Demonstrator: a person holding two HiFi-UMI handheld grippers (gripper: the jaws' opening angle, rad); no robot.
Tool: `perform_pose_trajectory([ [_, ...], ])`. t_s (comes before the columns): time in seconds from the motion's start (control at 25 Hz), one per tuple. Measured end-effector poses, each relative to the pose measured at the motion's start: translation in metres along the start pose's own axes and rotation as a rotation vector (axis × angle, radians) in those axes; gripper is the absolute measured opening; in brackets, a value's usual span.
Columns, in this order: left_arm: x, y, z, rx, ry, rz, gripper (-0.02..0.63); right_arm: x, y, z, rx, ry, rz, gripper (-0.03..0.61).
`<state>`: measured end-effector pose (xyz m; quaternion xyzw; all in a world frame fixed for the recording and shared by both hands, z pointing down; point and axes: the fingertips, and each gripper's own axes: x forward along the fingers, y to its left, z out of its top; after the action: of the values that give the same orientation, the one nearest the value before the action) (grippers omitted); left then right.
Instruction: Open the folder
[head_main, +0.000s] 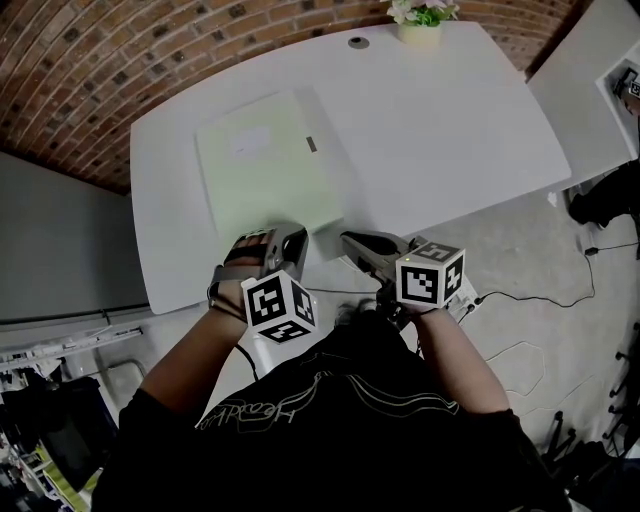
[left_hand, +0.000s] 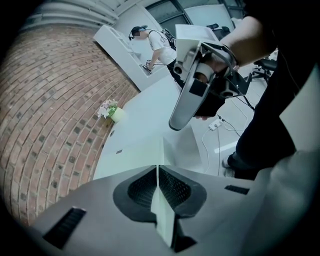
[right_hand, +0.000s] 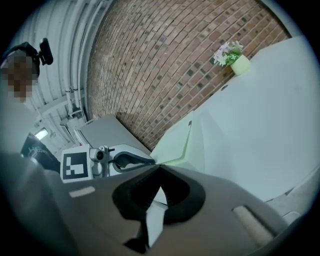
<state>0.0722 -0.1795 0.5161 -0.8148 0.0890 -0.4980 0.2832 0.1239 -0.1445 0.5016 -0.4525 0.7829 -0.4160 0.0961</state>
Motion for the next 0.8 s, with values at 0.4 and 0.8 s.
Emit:
perform_pose_trajectory([
  [0.4,-0.005,0.004,0.001,-0.103,-0.003,-0.050,0.009,0.022,-0.012,0.002,-0.098,0.049,-0.025,0.003],
  [0.8,-0.008,0.008,0.001,-0.131,-0.019,-0.021,0.005,0.027,-0.028,0.004,-0.154,0.077,-0.078,0.003],
])
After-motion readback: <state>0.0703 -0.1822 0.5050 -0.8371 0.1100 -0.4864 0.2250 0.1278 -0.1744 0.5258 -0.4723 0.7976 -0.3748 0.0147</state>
